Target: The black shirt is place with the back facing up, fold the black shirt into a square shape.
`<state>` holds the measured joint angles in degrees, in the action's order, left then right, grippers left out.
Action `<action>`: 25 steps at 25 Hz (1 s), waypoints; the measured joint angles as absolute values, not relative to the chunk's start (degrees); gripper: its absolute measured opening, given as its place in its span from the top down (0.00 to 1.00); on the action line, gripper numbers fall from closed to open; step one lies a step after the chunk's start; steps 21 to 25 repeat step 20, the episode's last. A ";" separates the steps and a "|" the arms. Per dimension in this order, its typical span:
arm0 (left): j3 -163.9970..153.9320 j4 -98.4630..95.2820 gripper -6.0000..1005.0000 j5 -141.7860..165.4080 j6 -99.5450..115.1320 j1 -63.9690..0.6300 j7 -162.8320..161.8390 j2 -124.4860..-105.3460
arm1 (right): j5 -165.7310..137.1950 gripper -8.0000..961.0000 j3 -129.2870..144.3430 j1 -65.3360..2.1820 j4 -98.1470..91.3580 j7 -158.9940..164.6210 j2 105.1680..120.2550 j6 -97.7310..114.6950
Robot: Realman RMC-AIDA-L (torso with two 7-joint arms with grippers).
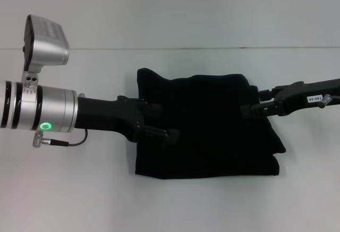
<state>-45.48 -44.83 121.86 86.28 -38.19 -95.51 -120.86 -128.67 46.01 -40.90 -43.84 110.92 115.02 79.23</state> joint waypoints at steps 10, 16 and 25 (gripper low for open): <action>-45.37 -44.56 0.08 121.82 86.29 -38.14 -95.61 -121.03 | -128.56 0.05 45.72 -40.85 -43.86 110.57 115.04 78.46; -45.47 -44.56 0.09 121.72 86.31 -38.14 -95.62 -121.03 | -128.67 0.05 45.91 -40.92 -43.84 110.56 115.05 77.82; -45.50 -44.55 0.09 121.69 86.31 -38.18 -95.63 -121.03 | -128.62 0.05 45.97 -41.02 -43.73 110.56 115.09 77.55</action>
